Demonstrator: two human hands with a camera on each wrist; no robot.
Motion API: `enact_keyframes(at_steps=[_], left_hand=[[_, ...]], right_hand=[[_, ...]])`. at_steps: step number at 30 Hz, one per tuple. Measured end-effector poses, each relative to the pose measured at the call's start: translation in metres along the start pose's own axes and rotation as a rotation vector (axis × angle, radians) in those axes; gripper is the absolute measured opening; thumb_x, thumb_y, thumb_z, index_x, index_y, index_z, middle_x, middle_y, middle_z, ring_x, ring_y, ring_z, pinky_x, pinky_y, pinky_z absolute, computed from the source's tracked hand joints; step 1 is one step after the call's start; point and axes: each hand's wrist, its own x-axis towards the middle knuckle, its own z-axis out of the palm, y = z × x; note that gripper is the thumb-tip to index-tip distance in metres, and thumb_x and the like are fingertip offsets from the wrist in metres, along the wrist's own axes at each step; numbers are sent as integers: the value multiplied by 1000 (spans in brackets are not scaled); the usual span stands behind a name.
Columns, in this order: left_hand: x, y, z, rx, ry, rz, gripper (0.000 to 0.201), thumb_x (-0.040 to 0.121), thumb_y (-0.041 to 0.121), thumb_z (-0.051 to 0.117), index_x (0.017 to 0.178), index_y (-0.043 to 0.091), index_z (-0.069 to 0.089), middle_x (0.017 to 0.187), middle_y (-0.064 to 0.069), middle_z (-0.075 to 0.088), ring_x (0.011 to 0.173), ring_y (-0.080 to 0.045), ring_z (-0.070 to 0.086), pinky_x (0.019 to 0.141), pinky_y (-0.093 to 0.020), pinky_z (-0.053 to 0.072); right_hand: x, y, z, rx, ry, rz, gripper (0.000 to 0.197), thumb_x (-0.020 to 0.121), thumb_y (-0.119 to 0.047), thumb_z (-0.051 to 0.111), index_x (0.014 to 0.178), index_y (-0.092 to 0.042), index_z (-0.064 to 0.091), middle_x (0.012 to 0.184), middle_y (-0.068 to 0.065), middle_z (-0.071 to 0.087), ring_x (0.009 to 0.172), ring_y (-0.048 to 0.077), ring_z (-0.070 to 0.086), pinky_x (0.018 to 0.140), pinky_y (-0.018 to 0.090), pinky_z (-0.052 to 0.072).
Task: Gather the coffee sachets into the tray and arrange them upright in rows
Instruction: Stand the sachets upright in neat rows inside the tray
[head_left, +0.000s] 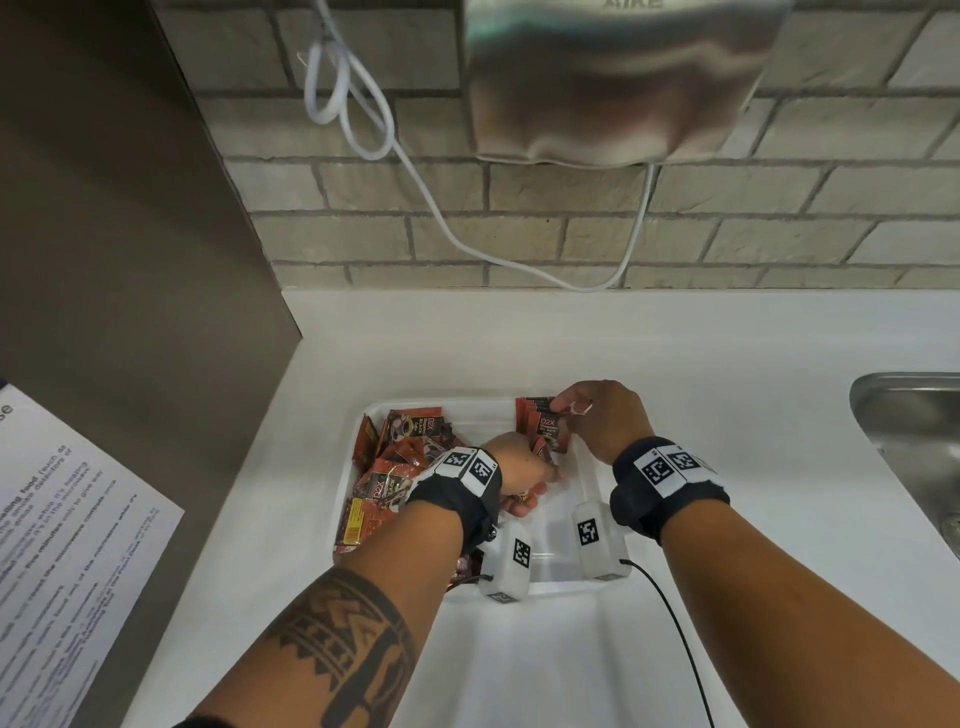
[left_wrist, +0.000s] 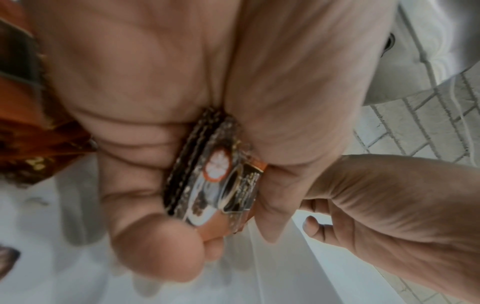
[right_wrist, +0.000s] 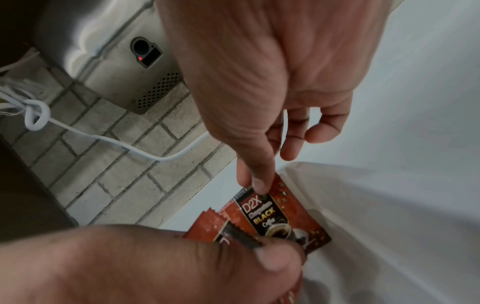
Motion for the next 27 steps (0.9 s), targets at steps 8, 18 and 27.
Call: enact_keyframes(at_steps=[8,18,27], left_hand=[[-4,1,1,11,11,-7,23,95,21,63,114,8,62,76,-4,61,62,-20,60,61,-29,58],[-16,-5,-12,-328,-64,173,21,92,5,70,113,4,66,105,-11,67,97,-23,66,87,-39,61],[-24,-7,-15,-397,75,282,29,81,17,85,107,18,73,95,-2,73,83,-15,70,67,-28,58]], right_hand=[[-1,-1,-1,-5,-4,-1,20,86,-6,69,94,-23,74,80,-17,54,77,5,53,57,4,31],[-18,-1,-15,252,-91,-40,5,84,-22,78,87,-23,75,82,-5,74,71,2,64,64,13,43],[-18,-2,-16,344,-119,-25,13,84,-12,78,81,-24,73,87,2,76,87,21,71,85,35,54]])
